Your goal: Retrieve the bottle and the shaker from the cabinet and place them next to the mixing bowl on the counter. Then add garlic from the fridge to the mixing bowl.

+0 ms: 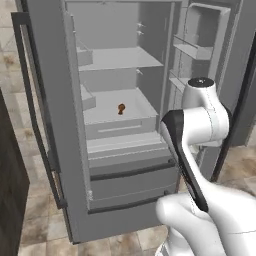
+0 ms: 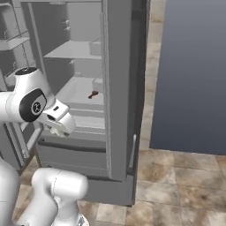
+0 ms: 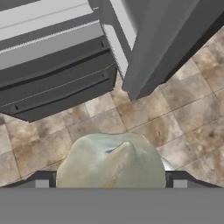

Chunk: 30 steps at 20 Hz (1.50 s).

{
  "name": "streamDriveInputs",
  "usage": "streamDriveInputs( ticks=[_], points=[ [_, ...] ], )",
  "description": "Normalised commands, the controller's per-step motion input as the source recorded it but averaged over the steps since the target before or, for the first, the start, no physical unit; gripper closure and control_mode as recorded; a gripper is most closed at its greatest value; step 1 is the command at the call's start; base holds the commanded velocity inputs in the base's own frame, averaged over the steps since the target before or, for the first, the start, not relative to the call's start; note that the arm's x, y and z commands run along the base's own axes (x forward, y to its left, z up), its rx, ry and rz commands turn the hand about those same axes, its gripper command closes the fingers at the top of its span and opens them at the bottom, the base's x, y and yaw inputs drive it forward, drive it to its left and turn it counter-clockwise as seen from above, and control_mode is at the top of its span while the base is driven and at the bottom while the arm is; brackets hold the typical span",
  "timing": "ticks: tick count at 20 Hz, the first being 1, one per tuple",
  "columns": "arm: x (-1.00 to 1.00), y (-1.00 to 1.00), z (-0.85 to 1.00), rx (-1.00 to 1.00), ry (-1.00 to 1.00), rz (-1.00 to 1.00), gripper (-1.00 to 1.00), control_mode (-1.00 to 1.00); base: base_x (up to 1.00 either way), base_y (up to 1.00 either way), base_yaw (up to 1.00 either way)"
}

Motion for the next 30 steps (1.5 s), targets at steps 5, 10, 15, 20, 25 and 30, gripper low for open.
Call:
streamDriveInputs(
  ticks=[5,10,15,20,25,30],
  points=[
    [0.0,0.0,0.0,0.0,0.0,0.0,1.0,1.0,-0.37,0.0,-0.26],
    [0.0,0.0,0.0,0.0,0.0,0.0,1.0,1.0,-0.45,0.0,-0.41],
    [0.0,0.0,0.0,0.0,0.0,0.0,1.0,1.0,-0.56,0.0,-0.48],
    [0.0,0.0,0.0,0.0,0.0,0.0,1.0,1.0,-0.27,-0.14,-0.6],
    [0.0,0.0,0.0,0.0,0.0,0.0,1.0,1.0,-0.01,-0.37,-0.64],
    [0.0,0.0,0.0,0.0,0.0,0.0,1.0,1.0,0.0,-0.23,-0.62]
  ],
)
